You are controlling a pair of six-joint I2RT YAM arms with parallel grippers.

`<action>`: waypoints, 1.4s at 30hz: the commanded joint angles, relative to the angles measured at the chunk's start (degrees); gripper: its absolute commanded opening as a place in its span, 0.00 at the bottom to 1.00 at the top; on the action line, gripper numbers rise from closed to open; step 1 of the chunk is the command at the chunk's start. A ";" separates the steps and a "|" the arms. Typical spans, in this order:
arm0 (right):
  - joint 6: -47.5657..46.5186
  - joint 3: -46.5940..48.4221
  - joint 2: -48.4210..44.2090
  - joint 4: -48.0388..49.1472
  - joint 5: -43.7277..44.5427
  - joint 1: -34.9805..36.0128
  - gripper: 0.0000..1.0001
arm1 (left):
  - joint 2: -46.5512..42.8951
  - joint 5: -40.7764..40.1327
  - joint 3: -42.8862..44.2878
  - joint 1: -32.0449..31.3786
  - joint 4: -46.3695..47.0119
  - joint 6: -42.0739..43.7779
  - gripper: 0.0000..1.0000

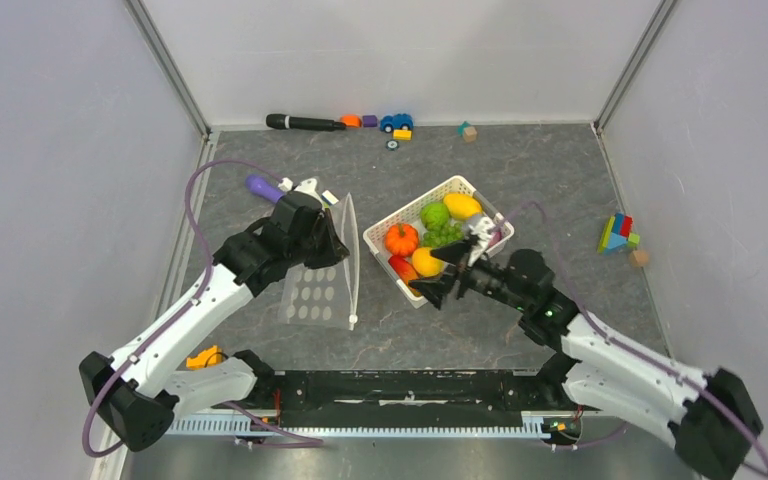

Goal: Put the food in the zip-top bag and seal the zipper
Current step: Pick up the zipper food storage bag at the center of the board, then open the zipper of the food storage bag at the center of the board.

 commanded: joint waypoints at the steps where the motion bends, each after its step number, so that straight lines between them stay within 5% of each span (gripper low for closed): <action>1: -3.50 11.68 11.66 1.55 17.60 11.50 0.98 | 0.90 -2.16 5.10 -2.87 -4.84 -1.70 0.02; 16: 7.40 25.61 34.64 6.01 30.93 18.50 0.93 | 0.91 -6.48 7.88 -6.51 -7.12 -1.69 0.02; 32: 10.55 30.82 40.14 2.57 31.56 18.92 0.88 | 2.27 -7.45 9.61 -7.54 -9.53 -1.53 0.02; 35: 10.83 29.94 40.75 3.02 30.44 18.97 0.69 | 1.56 -9.51 10.34 -7.61 -10.44 -0.71 0.02; 37: 8.98 29.03 40.49 3.43 29.74 18.92 0.38 | 1.53 -14.38 11.84 -7.61 -13.81 -0.77 0.02; 40: 3.76 29.58 38.87 -2.64 34.38 18.75 0.05 | 1.20 -23.19 13.93 -7.61 -20.53 -1.78 0.02; 42: 1.52 29.44 37.38 -6.12 36.39 18.38 0.00 | 0.59 -28.77 14.62 -7.61 -24.64 -3.40 0.02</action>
